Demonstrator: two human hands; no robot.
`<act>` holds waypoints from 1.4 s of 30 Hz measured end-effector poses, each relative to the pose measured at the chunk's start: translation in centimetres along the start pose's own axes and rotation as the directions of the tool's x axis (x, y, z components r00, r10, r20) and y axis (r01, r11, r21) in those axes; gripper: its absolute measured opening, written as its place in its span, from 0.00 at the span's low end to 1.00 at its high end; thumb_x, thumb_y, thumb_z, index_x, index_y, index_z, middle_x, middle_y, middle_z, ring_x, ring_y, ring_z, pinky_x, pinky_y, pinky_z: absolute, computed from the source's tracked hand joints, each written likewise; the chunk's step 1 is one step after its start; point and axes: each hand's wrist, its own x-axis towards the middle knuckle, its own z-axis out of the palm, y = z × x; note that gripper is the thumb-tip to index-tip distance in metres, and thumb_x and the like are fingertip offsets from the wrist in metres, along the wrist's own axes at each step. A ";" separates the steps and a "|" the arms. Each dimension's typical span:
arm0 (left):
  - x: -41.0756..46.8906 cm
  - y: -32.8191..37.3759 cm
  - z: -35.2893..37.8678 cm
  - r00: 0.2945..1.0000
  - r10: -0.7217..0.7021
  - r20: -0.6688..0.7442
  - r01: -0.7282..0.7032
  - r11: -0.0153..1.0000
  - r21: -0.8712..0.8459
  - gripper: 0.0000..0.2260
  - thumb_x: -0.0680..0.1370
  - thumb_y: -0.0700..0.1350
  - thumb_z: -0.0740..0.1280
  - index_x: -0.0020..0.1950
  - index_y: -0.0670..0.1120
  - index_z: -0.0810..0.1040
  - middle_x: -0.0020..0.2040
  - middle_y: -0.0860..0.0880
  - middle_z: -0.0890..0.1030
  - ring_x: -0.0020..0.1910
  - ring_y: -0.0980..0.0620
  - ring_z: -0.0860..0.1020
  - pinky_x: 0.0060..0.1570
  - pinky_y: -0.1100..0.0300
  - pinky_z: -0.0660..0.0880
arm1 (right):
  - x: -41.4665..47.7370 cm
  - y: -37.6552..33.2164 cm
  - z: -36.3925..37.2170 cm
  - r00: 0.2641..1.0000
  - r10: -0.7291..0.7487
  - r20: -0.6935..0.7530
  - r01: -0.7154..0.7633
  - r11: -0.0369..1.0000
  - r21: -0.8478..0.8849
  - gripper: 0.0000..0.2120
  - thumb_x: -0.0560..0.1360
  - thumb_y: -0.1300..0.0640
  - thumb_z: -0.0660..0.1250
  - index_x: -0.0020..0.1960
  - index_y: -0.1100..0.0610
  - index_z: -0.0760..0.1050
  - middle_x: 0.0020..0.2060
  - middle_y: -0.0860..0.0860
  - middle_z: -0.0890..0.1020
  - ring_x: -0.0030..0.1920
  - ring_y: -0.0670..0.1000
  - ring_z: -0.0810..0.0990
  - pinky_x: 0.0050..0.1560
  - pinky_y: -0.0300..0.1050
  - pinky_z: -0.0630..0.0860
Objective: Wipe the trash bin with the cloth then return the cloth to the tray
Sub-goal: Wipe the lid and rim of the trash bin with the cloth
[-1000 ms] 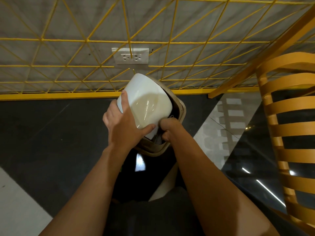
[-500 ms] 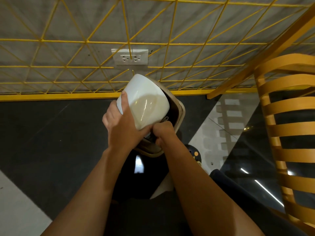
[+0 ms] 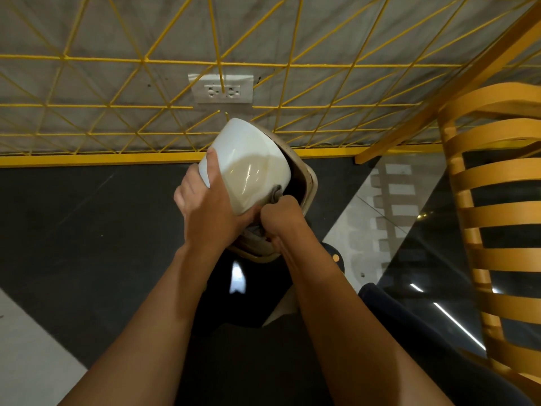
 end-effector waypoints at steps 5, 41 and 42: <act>0.1 0.0 -0.1 1.000 0.002 -0.002 -0.002 1.000 0.002 0.52 0.62 0.64 0.72 0.75 0.43 0.51 0.67 0.34 0.63 0.65 0.38 0.64 0.66 0.44 0.55 | -0.3 0.2 -0.7 1.000 -0.025 0.013 0.025 1.000 0.002 0.17 0.71 0.69 0.56 0.58 0.66 0.71 0.47 0.61 0.75 0.46 0.61 0.78 0.34 0.46 0.76; -0.6 1.0 0.7 0.997 -0.016 -0.072 0.014 1.000 -0.017 0.50 0.62 0.58 0.75 0.75 0.43 0.52 0.69 0.34 0.61 0.68 0.37 0.61 0.65 0.42 0.57 | 1.8 -0.4 -2.6 0.974 -0.042 -0.222 0.144 0.871 0.470 0.23 0.73 0.71 0.53 0.62 0.57 0.73 0.52 0.59 0.79 0.40 0.53 0.76 0.33 0.43 0.75; -0.5 1.0 0.7 0.997 -0.019 -0.073 0.018 1.000 -0.020 0.50 0.62 0.59 0.74 0.75 0.43 0.52 0.69 0.34 0.62 0.68 0.37 0.62 0.65 0.42 0.58 | 1.8 -0.4 -2.6 0.968 -0.105 -0.228 0.192 0.896 0.400 0.23 0.72 0.70 0.53 0.61 0.55 0.75 0.51 0.59 0.79 0.41 0.54 0.77 0.37 0.46 0.78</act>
